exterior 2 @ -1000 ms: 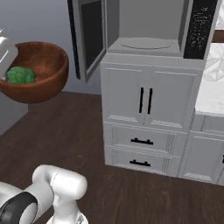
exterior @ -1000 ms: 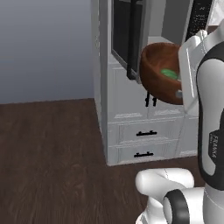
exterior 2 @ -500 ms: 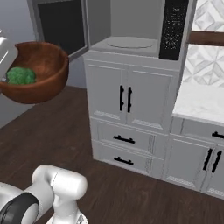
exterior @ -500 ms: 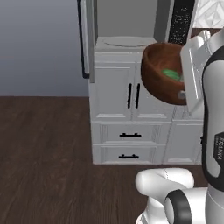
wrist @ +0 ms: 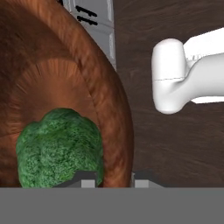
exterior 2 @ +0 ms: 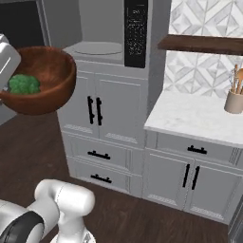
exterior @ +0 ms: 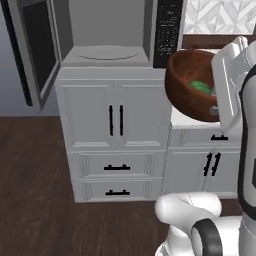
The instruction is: Pick the broccoli from the sink and place it in the bowl. Then pick the bowl and place it in the microwave. Then close the microwave door and press the start button.
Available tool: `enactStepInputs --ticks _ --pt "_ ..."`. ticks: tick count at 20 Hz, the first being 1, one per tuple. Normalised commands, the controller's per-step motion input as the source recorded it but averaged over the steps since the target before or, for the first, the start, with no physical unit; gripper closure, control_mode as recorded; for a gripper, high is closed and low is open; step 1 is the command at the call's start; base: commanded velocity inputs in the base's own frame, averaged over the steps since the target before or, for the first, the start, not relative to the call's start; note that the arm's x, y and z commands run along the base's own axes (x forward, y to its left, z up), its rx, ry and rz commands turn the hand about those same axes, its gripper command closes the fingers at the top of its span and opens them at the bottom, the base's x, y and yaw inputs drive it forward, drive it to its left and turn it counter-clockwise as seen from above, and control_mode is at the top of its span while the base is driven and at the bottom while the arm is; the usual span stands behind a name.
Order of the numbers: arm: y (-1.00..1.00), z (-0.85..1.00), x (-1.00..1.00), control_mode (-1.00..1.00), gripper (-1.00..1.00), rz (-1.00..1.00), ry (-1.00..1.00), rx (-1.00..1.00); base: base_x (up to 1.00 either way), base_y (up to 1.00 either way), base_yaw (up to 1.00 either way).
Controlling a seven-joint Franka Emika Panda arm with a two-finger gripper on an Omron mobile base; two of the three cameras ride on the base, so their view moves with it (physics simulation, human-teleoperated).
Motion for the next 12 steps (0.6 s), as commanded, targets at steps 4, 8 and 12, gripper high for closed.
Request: enactStepInputs --ticks 4,8,12 --pt "0.00 0.00 0.00 1.00 1.00 0.00 0.00 0.00 0.79 0.12 -0.47" --pt "0.00 0.00 0.00 1.00 1.00 0.00 0.00 0.00 0.57 0.41 -0.50" --pt "0.00 0.00 0.00 1.00 1.00 0.00 0.00 0.00 0.36 0.73 -0.21"
